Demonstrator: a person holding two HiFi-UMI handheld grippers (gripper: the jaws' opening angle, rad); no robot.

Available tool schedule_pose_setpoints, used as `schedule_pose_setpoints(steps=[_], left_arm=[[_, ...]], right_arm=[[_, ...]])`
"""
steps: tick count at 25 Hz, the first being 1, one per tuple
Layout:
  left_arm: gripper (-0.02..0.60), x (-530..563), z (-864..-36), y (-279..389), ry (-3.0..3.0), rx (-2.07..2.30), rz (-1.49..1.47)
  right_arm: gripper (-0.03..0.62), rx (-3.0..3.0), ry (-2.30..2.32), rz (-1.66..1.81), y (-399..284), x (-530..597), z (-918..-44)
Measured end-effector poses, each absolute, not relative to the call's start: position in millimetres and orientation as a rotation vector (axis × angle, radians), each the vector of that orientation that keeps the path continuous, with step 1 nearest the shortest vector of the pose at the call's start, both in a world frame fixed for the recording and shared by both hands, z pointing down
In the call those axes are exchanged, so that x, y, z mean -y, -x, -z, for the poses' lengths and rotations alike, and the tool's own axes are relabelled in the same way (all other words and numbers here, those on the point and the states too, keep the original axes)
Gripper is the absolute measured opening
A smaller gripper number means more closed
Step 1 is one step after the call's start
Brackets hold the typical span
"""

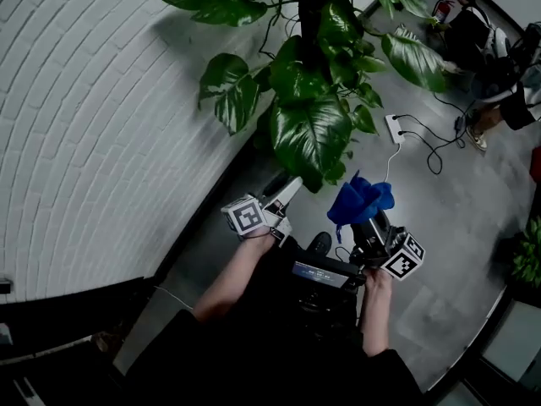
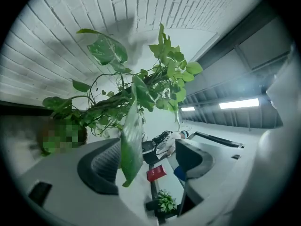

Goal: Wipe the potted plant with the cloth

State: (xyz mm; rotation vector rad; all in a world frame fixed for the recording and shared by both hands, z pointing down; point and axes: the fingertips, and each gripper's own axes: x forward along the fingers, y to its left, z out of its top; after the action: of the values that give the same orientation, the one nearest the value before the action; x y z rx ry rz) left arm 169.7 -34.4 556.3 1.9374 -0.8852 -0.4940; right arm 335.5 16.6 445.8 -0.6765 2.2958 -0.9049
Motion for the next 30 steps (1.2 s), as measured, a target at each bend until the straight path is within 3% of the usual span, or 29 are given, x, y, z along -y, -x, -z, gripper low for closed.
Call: schedule_pose_setpoints(steps=[4, 11, 20, 21, 23, 26, 27, 30], left_arm=[[0.357, 50.5, -568.7, -168.9, -1.898, 0.966, 0.465], [0.428, 69.6, -594.0, -146.8, -1.818, 1.100, 0.421], [0.439, 104.0, -554.1, -167.0, -1.993, 0.806, 0.494], [0.413, 105.5, -554.8, -170.2, -1.997, 0.756, 0.487], [0.249, 103.8, -554.9, -173.1, -2.015, 0.662, 0.484], [0.069, 102.9, -548.5, -163.3, -2.028, 0.587, 0.533], [0.029, 103.9, -548.2, -157.3, -2.022, 0.579, 0.546], [0.009, 107.2, -565.2, -138.3, -1.982, 0.601, 0.537]], right_arm=[[0.109, -2.295, 0.663, 0.919, -344.3, -3.7, -453.0], [0.109, -2.317, 0.690, 0.903, -346.6, 17.8, -451.7], [0.109, -2.367, 0.756, 0.918, -314.4, 58.3, -452.4], [0.109, -2.382, 0.765, 0.916, -308.7, 61.8, -451.4], [0.109, -2.407, 0.787, 0.917, -298.1, 68.7, -450.8], [0.109, -2.437, 0.831, 0.925, -285.4, 81.1, -455.3], [0.109, -2.448, 0.847, 0.927, -281.6, 84.9, -458.0], [0.109, -2.486, 0.906, 0.929, -272.8, 94.3, -467.1]])
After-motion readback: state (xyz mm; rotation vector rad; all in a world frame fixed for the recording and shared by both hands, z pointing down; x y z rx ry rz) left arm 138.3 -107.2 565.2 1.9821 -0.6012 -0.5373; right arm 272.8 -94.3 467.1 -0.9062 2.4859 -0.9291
